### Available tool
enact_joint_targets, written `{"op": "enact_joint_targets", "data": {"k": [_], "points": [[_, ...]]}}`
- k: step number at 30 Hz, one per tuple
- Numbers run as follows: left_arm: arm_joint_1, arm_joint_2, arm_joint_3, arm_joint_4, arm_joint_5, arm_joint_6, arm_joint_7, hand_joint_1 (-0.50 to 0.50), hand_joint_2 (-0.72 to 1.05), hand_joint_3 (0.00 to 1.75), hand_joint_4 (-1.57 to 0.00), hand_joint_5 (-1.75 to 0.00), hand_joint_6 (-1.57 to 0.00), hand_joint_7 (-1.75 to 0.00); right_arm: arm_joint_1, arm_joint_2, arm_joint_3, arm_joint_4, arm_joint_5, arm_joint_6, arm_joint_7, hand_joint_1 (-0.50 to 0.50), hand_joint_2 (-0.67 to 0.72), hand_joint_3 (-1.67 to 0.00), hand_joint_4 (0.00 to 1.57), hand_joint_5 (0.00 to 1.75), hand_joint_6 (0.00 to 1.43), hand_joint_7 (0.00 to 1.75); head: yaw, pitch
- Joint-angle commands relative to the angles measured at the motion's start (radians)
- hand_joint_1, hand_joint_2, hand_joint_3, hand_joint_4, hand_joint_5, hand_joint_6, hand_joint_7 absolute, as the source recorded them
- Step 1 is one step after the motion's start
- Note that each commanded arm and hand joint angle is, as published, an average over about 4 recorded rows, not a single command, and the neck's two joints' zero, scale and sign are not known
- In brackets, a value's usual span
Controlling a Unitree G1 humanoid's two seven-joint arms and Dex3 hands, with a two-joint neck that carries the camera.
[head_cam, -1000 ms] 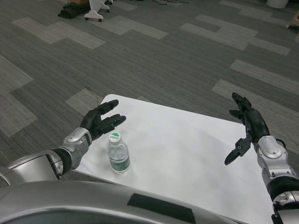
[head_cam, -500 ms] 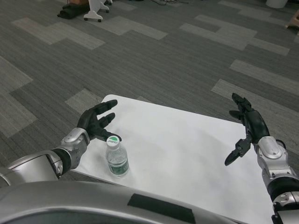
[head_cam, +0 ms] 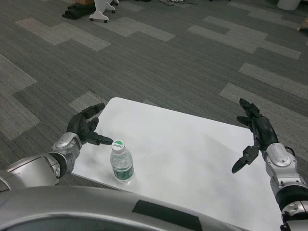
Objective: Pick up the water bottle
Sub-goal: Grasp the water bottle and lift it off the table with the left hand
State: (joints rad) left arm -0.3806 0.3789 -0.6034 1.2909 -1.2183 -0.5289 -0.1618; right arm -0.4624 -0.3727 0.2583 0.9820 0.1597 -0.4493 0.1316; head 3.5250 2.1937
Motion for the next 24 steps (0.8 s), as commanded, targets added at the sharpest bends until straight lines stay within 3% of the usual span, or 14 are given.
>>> {"op": "enact_joint_targets", "data": {"k": [1,7,13,17,24], "points": [[-0.011,0.022,0.003,0.005,-0.005,0.006,-0.001,0.5,-0.37,0.04,-0.21,0.0,-0.63,0.0,0.004,0.003,-0.001,0.001,0.006,0.005,0.002,-0.33,0.6,-0.16,0.0,0.78,0.0,0.07,0.0,0.0],[0.041,0.041,-0.001,0.002,0.013,0.007,-0.017,0.5,-0.3,0.09,-0.22,0.0,-0.67,0.0,0.005,-0.001,-0.002,0.001,0.006,0.006,0.006,-0.3,0.6,-0.16,0.0,0.8,0.0,0.07,0.005,-0.009],[0.082,0.074,-0.002,-0.018,0.052,0.007,-0.078,0.5,-0.19,0.04,-0.28,0.0,-0.71,0.0,0.005,-0.004,-0.002,0.003,0.006,0.006,0.012,-0.29,0.6,-0.16,0.0,0.78,0.0,0.07,0.025,-0.019],[0.102,0.084,0.012,-0.015,0.054,0.007,-0.091,0.5,-0.19,0.09,-0.36,0.0,-0.85,0.0,0.004,-0.005,-0.001,0.009,0.006,0.006,0.015,-0.29,0.6,-0.16,0.0,0.78,0.0,0.07,0.037,-0.023],[0.126,0.1,0.005,-0.024,0.106,0.049,-0.149,0.5,-0.19,0.04,-0.32,0.0,-0.63,0.0,0.002,-0.005,0.002,0.017,0.006,0.006,0.019,-0.29,0.6,-0.16,0.0,0.78,0.0,0.07,0.045,-0.028]]}}
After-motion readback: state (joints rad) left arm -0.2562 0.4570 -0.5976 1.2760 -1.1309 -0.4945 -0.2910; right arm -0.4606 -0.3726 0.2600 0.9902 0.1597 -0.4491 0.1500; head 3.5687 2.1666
